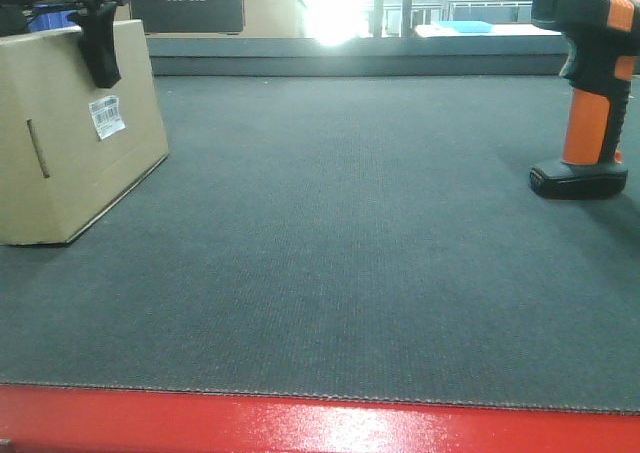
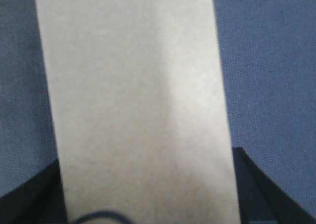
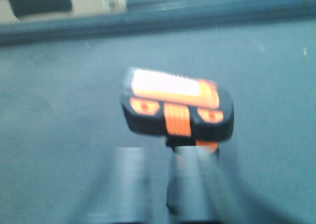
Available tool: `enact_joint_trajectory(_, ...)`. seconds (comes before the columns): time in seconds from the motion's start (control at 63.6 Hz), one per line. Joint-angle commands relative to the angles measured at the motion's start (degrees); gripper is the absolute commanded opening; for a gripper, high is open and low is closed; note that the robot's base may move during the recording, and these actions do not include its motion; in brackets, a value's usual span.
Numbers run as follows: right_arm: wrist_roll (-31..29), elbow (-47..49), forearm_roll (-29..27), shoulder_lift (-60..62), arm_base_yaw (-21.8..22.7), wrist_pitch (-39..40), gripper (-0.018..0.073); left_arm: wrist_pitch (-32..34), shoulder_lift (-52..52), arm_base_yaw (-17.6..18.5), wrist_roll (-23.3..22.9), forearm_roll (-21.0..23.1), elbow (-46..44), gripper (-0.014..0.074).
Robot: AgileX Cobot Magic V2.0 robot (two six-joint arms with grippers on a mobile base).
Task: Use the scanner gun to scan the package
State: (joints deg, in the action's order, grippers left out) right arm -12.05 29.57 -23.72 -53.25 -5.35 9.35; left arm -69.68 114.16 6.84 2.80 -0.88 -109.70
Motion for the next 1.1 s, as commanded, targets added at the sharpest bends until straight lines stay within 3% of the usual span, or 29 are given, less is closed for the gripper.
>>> enact_joint_trajectory(0.0, -0.5, -0.2, 2.6, 2.7, 0.3, -0.7, -0.0166, -0.2, -0.3, 0.2, -0.4, -0.2, -0.6, -0.0084)
enact_joint_trajectory(0.126, -0.5, -0.1, 5.0, 4.7, 0.3, -2.0, -0.0153, -0.3, -0.3, 0.2, -0.4, 0.0, -0.6, 0.0069)
enact_joint_trajectory(0.346, -0.5, 2.5, 8.4, 5.3, 2.6, -7.0, -0.0153, -0.3, -0.9, 0.2, -0.4, 1.7, -0.6, 0.0566)
enact_joint_trajectory(0.393, -0.5, 3.3, 9.3, 5.3, 4.6, -8.8, -0.0153, -0.3, -1.7, 0.2, -0.4, 1.8, -0.6, 0.0625)
enact_joint_trajectory(0.566, -0.5, 6.6, 12.1, 5.3, 13.3, -15.5, -0.0153, -0.3, -6.2, 0.2, -0.4, 2.0, -0.6, 0.0581)
enact_joint_trajectory(0.755, -0.5, 6.9, 13.4, 5.3, 14.4, -18.6, -0.0153, -0.3, -13.4, 0.2, -0.4, 3.4, -0.6, 0.0552)
enact_joint_trajectory(0.897, -0.5, 5.6, 13.4, 6.6, 14.4, -20.4, -0.0153, -0.3, -18.9, 0.2, -0.4, 3.8, -0.6, 0.0353)
enact_joint_trajectory(1.085, -0.5, 0.6, 13.4, 11.6, 14.4, -19.6, -0.0153, -0.3, -24.5, 0.2, -0.4, 3.8, -0.6, -0.0033)
